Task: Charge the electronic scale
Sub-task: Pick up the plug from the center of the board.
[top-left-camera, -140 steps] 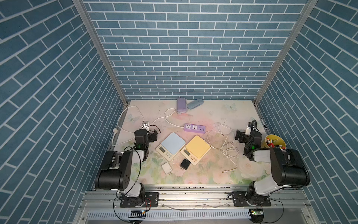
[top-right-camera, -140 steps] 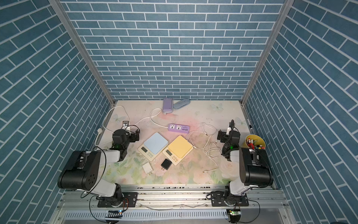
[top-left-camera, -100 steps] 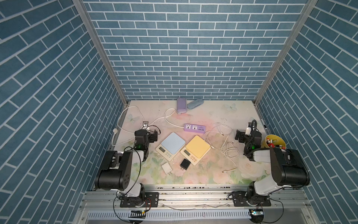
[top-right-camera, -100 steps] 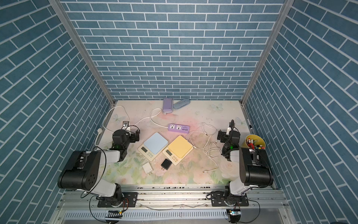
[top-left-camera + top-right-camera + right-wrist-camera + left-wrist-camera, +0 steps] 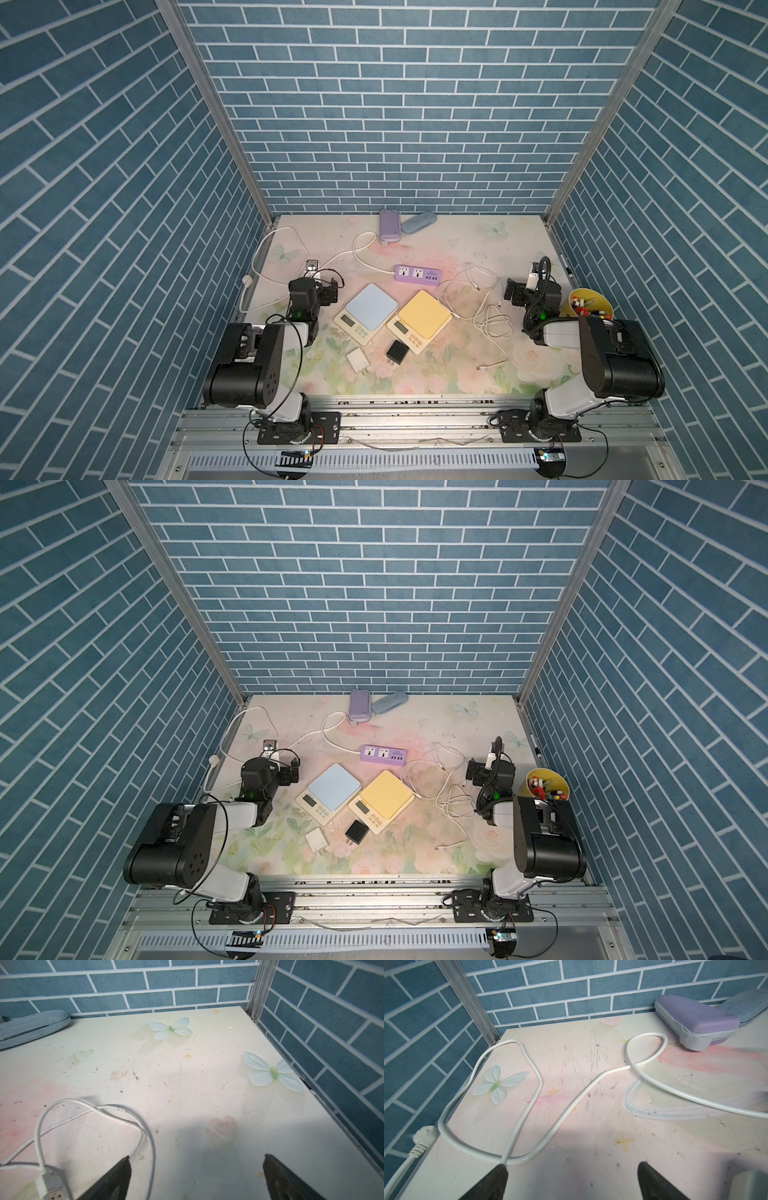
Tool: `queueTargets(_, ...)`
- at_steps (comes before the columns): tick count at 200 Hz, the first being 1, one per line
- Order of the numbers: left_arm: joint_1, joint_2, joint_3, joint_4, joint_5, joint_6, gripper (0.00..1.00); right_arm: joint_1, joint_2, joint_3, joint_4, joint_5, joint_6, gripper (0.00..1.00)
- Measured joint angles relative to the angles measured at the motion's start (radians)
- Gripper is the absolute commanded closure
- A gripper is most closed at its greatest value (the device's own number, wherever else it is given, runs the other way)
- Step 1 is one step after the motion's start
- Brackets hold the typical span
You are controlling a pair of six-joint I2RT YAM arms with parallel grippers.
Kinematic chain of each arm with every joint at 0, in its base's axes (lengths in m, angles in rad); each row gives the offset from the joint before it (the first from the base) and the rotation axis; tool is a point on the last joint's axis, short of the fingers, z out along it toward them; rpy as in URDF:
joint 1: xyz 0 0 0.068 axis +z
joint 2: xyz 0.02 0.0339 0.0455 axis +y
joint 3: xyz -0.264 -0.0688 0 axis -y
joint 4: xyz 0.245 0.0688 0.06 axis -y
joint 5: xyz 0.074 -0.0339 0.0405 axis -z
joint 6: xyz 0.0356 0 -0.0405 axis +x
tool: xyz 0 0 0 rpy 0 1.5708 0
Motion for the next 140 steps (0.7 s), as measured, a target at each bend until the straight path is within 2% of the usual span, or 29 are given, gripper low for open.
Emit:
queueTargets(75,0.008,0.000,0.000,0.000,0.016,0.000,0.01,-0.016,-0.001,0.000,-0.006,-0.024,0.000,0.01)
queueTargets(99,0.012,-0.003,0.002,-0.011,0.022,0.000,0.00,-0.020,-0.002,0.000,-0.010,-0.030,0.001,0.06)
queueTargets(117,0.012,-0.029,0.059,-0.161,0.023,-0.006,0.00,-0.020,-0.021,0.018,-0.087,-0.039,0.000,0.06)
queueTargets(140,0.012,-0.047,0.263,-0.402,0.014,-0.027,0.00,-0.020,-0.045,0.147,-0.290,-0.045,0.000,0.12)
